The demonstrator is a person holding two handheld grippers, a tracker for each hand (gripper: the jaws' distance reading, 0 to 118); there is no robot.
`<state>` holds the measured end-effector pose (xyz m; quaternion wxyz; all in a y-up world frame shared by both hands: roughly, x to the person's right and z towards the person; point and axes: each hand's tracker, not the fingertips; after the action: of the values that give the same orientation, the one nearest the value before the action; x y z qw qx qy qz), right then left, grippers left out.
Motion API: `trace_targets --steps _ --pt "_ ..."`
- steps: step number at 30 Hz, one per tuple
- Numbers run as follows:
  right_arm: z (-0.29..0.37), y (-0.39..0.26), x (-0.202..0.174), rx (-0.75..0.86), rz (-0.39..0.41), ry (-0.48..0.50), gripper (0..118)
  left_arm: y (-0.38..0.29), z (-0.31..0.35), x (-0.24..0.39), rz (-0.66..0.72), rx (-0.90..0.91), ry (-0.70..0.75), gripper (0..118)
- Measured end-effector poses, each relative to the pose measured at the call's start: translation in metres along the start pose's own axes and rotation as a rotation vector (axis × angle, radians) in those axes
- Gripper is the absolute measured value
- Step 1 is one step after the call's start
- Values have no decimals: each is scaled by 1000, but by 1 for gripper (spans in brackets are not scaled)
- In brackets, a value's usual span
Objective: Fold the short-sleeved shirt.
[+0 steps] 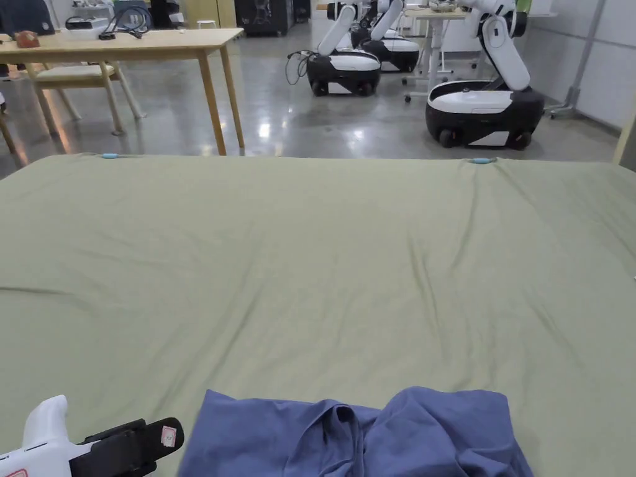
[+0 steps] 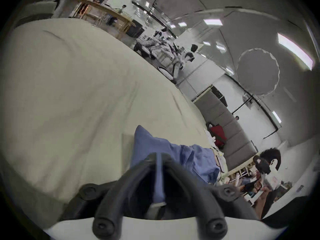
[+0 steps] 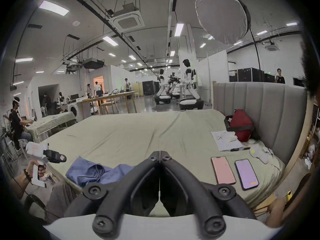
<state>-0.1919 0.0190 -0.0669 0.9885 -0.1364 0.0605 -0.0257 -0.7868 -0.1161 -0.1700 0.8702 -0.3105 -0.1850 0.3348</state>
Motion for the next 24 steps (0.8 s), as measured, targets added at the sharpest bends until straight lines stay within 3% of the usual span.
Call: trace_targets --steps 1,3,14,15,16,17,18,20,22,24 --pt "0 -1 -2 -6 5 6 1 1 -3 -2 3 -7 -3 39" --pt "0 -2 -5 -21 11 15 1 0 -19 -7 4 -67 -13 118" --pt "5 -4 -3 -45 21 5 1 -21 -83 -7 67 -152 -248 114" --pt "5 -3 -3 -48 21 5 1 -22 -85 -1 57 -159 -231 103" --pt "5 -3 -3 -49 21 5 1 -24 -85 2 35 -159 -204 80" --pt "5 -4 -4 -50 22 5 1 -26 -84 1 3 -152 -151 42" --pt "5 -4 -4 -52 24 8 1 -28 -84 2 -12 -146 -118 15" --pt "4 -5 -5 -56 25 9 1 -24 -90 -19 -14 -143 -11 15" --pt "3 -5 -6 -64 29 13 1 -23 -87 -23 30 -135 -81 15" --pt "2 -6 -8 -69 35 10 1 -26 -84 -13 7 -133 -61 15"
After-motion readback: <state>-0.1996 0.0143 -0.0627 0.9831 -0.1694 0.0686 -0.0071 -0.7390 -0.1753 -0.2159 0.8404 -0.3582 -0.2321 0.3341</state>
